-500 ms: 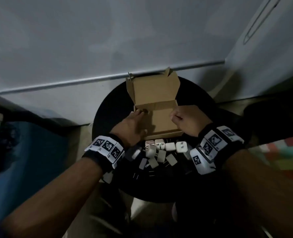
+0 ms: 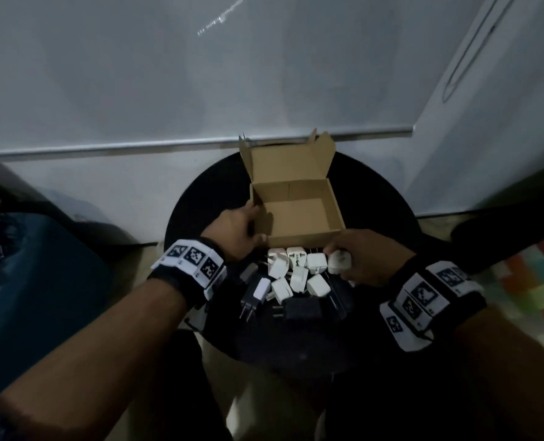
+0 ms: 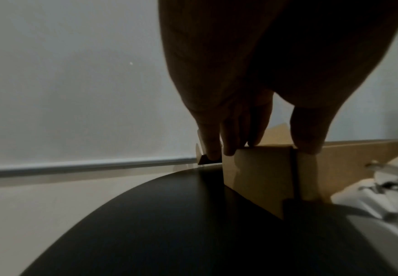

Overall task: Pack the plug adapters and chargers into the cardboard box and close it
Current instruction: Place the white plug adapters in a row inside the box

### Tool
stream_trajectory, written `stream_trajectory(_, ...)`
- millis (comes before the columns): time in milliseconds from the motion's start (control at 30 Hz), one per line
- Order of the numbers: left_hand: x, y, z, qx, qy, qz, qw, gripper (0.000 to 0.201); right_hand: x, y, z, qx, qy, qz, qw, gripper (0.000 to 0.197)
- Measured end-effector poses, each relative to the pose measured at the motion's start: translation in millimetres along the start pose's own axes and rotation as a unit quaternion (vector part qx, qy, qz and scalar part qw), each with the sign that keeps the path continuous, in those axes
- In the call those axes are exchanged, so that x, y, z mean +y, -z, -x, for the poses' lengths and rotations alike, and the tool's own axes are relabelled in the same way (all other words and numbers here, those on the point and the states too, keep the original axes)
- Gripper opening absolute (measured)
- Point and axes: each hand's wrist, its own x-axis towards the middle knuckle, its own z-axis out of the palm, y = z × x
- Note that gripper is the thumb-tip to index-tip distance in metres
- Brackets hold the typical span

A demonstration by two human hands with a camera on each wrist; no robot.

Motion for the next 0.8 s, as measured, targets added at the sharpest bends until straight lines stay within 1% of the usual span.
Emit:
stream_trajectory(67,-6,1,-1,-0.012,0.001,-0.021,1.000,0.070,2,1,-1,0.020,0.016,0.030,0.999,0.030)
stream_trajectory(133,-14,2,-4,-0.026,0.002,-0.043,0.999,0.069,-2,10,1,0.043,0.023,0.027,0.998,0.029)
stream_trajectory(233,-18,8,-7,-0.045,-0.012,-0.067,0.997,0.057,-21,30,-4,0.108,0.072,-0.025,0.991,0.030)
stream_trajectory(300,-17,14,-8,-0.041,-0.015,-0.071,0.997,0.045,-43,42,-23,0.133,0.077,-0.038,0.987,0.030)
stream_trajectory(367,-14,20,-11,-0.041,-0.007,-0.074,0.996,0.037,-65,45,-53,0.147,0.067,-0.009,0.987,0.030)
stream_trajectory(433,-12,22,-15,-0.047,0.008,-0.091,0.995,0.040,-81,42,-85,0.138,0.043,0.019,0.989,0.032)
stream_trajectory(500,-10,23,-19,-0.042,0.021,-0.113,0.992,0.049,-94,36,-111,0.105,0.011,0.050,0.993,0.029)
stream_trajectory(567,-8,24,-21,-0.038,0.026,-0.132,0.990,0.048,-104,29,-131,0.066,0.002,0.087,0.994,0.023)
stream_trajectory(667,-6,23,-23,-0.035,0.032,-0.142,0.989,0.044,-112,23,-151,0.027,-0.018,0.136,0.990,0.025)
stream_trajectory(800,-11,17,-27,-0.026,0.036,-0.134,0.990,0.044,-111,18,-161,-0.031,-0.021,0.171,0.984,0.041)
